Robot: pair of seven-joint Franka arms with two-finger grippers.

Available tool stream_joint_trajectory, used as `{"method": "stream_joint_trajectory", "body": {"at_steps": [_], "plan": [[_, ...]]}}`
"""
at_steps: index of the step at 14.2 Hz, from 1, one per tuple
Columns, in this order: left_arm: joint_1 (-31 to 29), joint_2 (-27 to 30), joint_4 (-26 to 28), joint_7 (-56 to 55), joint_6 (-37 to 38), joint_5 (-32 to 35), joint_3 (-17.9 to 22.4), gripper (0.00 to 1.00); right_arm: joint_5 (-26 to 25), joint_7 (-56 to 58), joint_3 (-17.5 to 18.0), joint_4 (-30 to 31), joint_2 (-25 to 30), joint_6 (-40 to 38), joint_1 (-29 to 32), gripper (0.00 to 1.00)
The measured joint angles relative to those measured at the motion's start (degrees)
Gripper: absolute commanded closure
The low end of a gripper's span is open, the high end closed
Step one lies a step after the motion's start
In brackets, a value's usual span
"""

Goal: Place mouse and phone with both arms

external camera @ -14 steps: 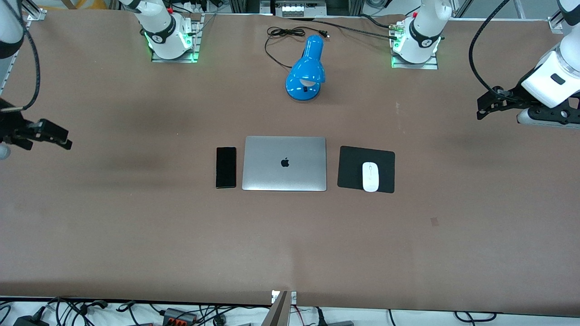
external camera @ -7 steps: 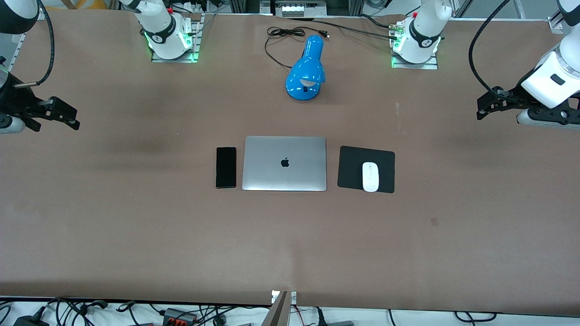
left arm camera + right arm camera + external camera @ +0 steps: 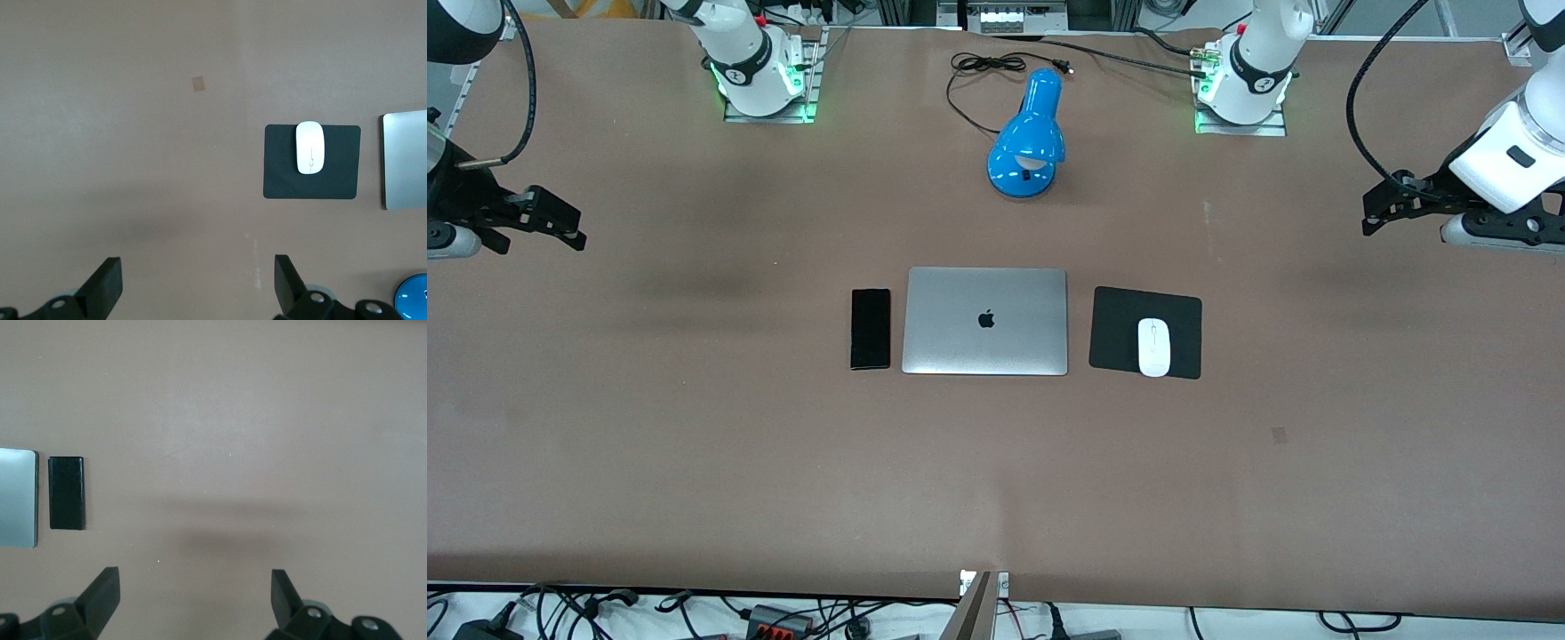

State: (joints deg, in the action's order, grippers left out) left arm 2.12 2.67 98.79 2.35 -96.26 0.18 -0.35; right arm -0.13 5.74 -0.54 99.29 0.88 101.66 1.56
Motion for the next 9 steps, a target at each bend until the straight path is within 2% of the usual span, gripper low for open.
{"method": "stream_joint_trajectory", "body": {"at_steps": [9], "plan": [[0.0, 0.0, 0.0, 0.0, 0.0, 0.0, 0.0, 0.0, 0.0, 0.0, 0.0, 0.0, 0.0, -0.88, 0.0, 0.0]]}}
